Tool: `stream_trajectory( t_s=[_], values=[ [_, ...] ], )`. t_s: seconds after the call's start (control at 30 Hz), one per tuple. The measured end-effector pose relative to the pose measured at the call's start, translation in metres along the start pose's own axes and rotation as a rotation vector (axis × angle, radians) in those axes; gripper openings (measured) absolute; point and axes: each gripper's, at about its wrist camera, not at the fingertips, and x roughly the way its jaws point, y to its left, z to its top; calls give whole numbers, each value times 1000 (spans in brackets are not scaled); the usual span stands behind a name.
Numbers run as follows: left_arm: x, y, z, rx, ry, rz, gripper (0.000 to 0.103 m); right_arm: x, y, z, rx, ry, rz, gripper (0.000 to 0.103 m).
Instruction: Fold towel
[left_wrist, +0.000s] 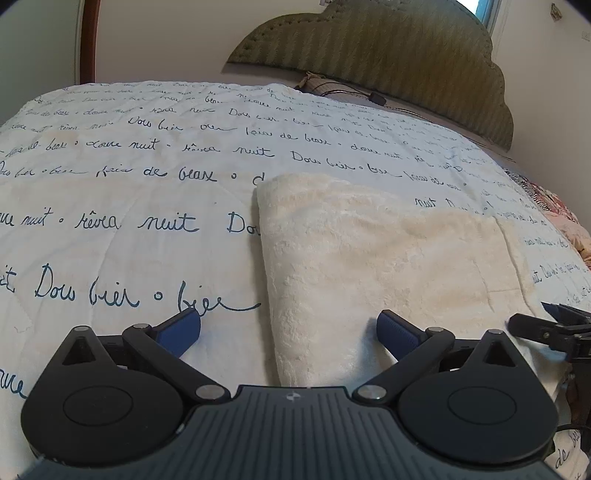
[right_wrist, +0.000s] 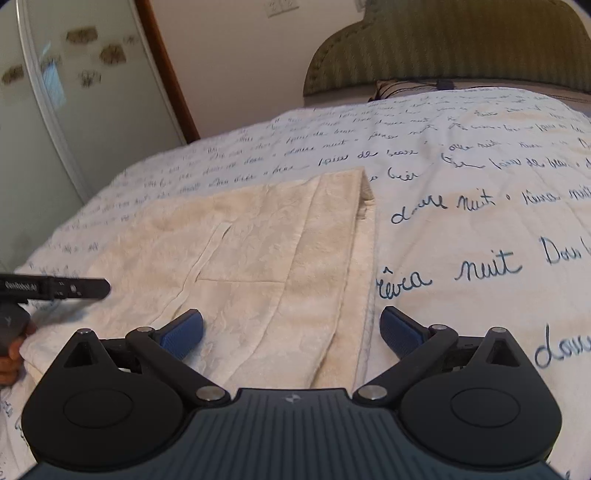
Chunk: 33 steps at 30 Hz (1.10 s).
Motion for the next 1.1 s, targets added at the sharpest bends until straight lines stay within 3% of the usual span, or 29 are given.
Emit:
stream_trajectory(
  t_s=[0.17,0.33,0.43,0.53,0.6,0.63,0.67,0.7,0.73,0.83,0.87,0.9,0.93,0.97,1.03,1.1],
  values=[
    [0,-3,-2,-7,-1,19,103,-8,-9,-4,70,-39,28,103],
    [-1,-6,-3,8,-4,21,103,2,-9,9,53,20,80,103],
    [-2,-7,-2,46,10,-22,103,10,-4,20,17,90,115,103],
    [2,-3,3,45,37,-121,102,16,-6,27,5,140,160,102],
    [7,-2,3,61,43,-213,102,18,-14,32,34,152,198,92],
    [9,-1,4,63,46,-249,102,19,-20,35,65,157,211,81],
    [12,0,5,57,46,-282,101,20,-28,40,113,164,229,63],
    [14,2,6,49,47,-323,100,23,-38,43,166,171,247,55],
    [19,3,7,34,65,-396,101,27,-50,44,231,183,284,50],
    [31,8,15,-14,104,-466,97,42,-70,42,345,205,396,49],
    [32,9,17,-35,105,-471,94,46,-71,43,367,202,408,49],
    [32,11,19,-57,104,-460,80,48,-69,44,369,199,409,49],
    [31,12,20,-62,101,-424,58,48,-64,44,356,193,401,48],
    [29,14,21,-55,97,-388,49,47,-59,44,341,187,388,41],
    [23,20,19,-68,68,-395,29,42,-51,43,331,166,364,33],
    [15,22,18,-59,29,-391,20,34,-44,45,325,134,358,26]
  ],
)
